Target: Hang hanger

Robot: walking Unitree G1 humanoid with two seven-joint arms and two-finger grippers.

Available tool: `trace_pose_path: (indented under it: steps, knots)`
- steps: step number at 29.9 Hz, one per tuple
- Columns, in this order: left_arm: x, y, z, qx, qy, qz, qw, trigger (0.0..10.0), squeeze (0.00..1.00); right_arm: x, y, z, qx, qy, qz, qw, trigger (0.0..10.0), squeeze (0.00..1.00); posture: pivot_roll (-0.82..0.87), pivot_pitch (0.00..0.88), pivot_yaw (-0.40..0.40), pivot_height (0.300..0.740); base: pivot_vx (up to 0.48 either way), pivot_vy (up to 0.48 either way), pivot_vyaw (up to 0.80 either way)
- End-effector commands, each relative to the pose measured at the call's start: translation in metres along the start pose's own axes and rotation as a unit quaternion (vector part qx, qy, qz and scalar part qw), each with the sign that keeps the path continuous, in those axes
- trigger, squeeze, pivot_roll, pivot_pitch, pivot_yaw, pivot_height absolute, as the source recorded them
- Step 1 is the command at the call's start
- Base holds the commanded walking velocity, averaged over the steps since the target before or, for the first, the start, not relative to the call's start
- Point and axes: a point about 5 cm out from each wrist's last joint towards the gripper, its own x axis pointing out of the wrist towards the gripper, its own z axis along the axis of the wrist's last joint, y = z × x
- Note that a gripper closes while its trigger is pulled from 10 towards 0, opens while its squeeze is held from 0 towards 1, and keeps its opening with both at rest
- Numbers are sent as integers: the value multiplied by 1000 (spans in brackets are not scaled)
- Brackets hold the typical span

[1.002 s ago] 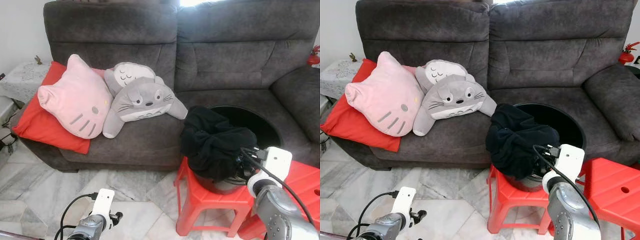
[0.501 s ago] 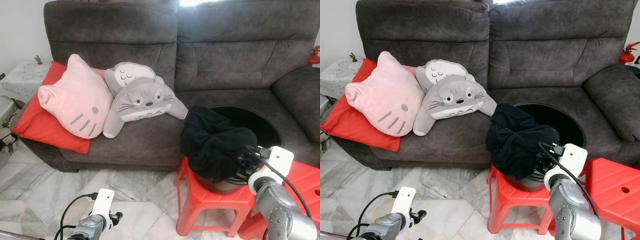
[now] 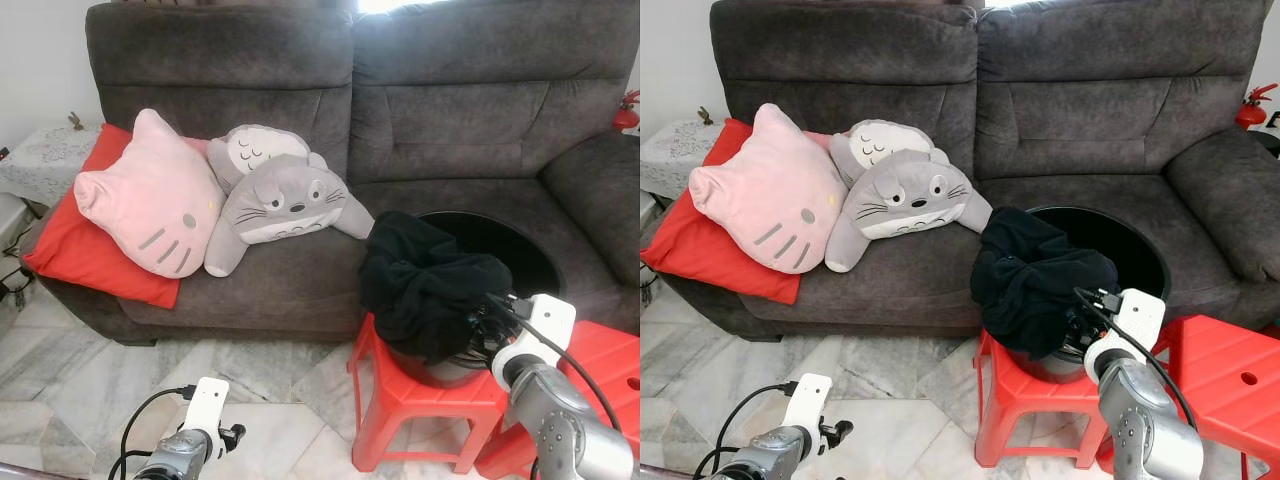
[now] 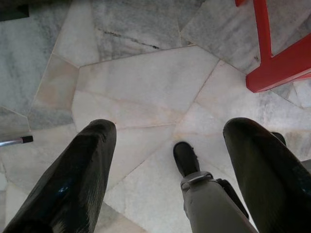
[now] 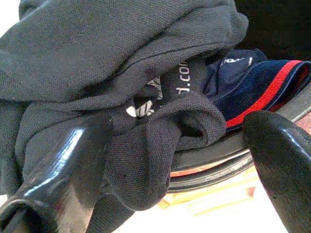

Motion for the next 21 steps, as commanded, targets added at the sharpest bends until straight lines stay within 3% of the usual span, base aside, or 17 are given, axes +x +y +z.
trace_pose_path:
  steps: [1, 10, 21]
  knots:
    - [-1, 3, -4, 6, 11, 1, 1000, 10000, 0, 4, 7, 1, -10, 3, 20, 1000, 10000, 0, -165, 0, 41, 740, 0, 0, 0]
    - [-1, 3, -4, 7, 11, 1, 1000, 10000, 0, 6, 7, 6, -70, 5, 25, 997, 10000, 0, -164, 0, 40, 740, 0, 0, 0]
    - [-1, 3, -4, 10, 11, 0, 1000, 10000, 0, 7, -1, -3, -83, 33, 6, 996, 10000, 0, -164, 0, 40, 740, 0, 0, 0]
